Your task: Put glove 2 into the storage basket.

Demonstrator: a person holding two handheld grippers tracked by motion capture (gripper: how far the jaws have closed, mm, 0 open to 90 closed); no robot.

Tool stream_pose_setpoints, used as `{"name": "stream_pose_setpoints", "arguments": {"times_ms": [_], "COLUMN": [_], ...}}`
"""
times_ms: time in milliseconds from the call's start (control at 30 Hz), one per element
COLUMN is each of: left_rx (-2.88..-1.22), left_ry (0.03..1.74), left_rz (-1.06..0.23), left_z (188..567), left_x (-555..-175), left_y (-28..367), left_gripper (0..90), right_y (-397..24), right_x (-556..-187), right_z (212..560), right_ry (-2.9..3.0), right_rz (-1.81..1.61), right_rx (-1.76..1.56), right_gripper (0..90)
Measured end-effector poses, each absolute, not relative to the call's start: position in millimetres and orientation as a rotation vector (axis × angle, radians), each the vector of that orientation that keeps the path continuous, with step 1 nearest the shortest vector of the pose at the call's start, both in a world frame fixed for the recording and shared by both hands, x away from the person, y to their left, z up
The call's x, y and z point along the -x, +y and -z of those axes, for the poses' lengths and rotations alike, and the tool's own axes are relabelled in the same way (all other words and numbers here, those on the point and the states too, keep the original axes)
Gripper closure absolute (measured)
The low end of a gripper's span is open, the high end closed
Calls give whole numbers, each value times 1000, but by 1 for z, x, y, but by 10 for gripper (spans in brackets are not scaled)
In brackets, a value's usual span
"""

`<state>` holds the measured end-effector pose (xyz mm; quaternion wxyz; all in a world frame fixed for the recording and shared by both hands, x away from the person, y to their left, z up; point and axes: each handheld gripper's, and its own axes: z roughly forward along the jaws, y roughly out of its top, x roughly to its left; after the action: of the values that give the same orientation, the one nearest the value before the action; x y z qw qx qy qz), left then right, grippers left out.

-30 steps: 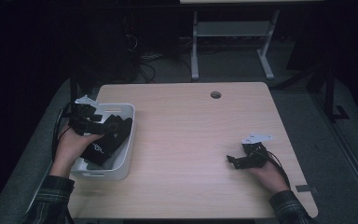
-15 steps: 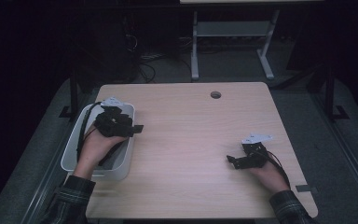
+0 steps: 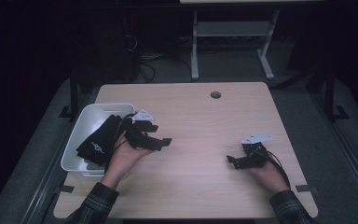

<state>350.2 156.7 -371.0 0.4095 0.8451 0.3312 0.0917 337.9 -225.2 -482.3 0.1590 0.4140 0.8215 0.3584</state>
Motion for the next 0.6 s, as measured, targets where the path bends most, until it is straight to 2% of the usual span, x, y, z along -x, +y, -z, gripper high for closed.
{"name": "stream_pose_setpoints", "arguments": {"times_ms": [400,600], "left_rx": [-2194,-2251], "left_ry": [799,786], "left_rz": [-157,-168], "left_z": [424,447], "left_x": [-335,-332], "left_y": [125,120], "left_gripper": [204,194], "right_y": [-225,-225], "right_x": [-338,-338], "right_z": [482,482], "right_ry": [2349,2349], "right_rz": [-1025,-1025], "right_rx": [-1182,-1182], "right_gripper": [131,130]}}
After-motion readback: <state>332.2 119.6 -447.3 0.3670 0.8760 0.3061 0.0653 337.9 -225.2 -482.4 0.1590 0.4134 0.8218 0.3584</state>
